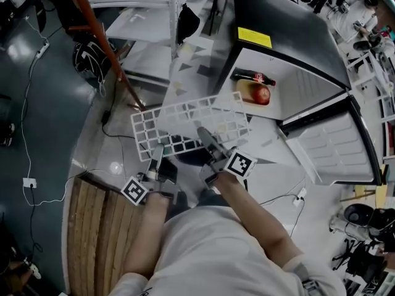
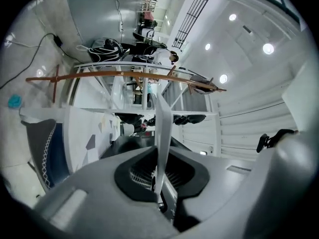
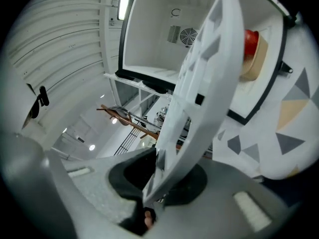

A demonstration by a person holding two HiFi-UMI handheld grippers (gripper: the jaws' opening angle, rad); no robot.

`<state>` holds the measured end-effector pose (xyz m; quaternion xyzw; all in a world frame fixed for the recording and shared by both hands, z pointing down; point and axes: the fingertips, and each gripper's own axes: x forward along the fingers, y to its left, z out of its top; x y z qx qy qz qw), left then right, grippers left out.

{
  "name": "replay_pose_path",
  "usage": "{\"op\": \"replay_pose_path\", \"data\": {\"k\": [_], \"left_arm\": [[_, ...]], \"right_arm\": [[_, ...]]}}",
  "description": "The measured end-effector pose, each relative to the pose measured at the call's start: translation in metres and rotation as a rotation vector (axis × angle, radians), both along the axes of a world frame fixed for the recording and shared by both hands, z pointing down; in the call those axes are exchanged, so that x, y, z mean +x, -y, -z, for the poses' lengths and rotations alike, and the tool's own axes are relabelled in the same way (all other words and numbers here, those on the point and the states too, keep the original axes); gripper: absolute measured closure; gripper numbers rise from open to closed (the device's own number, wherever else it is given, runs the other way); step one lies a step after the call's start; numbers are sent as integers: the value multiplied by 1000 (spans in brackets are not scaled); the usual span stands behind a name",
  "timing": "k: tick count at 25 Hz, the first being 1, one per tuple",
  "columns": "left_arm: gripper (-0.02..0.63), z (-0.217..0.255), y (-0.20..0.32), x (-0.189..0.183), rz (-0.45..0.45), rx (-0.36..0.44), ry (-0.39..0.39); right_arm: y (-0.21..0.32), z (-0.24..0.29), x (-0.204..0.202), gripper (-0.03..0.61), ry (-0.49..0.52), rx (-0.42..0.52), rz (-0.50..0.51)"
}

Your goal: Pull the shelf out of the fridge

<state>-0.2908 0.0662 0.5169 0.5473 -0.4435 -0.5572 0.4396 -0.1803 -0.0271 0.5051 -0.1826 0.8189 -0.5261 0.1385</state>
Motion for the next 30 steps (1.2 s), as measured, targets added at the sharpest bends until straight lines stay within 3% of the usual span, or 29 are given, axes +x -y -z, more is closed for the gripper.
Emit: {"op": "replay_pose_path", "data": {"k": [14, 23, 30], "left_arm": [[581, 72, -37, -88, 104, 139, 96], [580, 123, -39, -99, 174, 249, 141], [580, 145, -33, -101, 224, 283, 182]], "right_arm": [[-30, 77, -93, 531, 99, 131, 114], [-28, 134, -110, 531, 148, 255, 185], [-17, 154, -113, 528, 139, 307, 210]]}}
